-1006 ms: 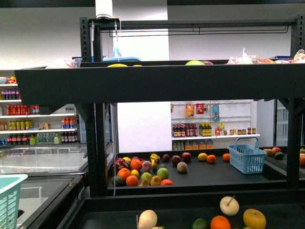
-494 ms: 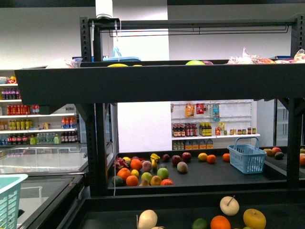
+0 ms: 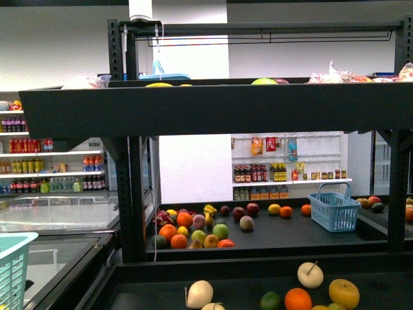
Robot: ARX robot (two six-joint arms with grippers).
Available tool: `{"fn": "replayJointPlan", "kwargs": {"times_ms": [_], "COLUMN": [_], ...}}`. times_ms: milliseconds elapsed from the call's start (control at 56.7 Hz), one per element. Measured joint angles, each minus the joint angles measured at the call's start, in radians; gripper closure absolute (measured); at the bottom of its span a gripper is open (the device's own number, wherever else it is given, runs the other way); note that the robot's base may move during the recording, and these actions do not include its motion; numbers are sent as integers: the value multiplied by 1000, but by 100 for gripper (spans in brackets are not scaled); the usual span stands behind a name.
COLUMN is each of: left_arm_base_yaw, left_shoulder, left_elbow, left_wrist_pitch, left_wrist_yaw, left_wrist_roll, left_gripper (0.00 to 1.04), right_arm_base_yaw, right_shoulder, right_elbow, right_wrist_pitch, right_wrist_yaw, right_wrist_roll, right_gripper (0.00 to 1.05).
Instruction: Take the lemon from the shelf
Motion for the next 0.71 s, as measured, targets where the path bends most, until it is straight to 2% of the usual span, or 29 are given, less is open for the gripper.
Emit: {"fn": "replayJointPlan", "kwargs": {"times_ms": [706], "left_arm_base_yaw": [0], "left_shoulder": [0], "left_elbow": [0], "left_wrist_pitch": [0], "left_wrist_yaw": [0], "left_wrist_roll": [0], "left_gripper": [8], "right_arm_base_yaw": [0], "right_shoulder": [0], "right_elbow": [0], "right_wrist_pitch": [0], "right_wrist_yaw": [0], "right_wrist_roll": [0], "right_gripper": [7]}}
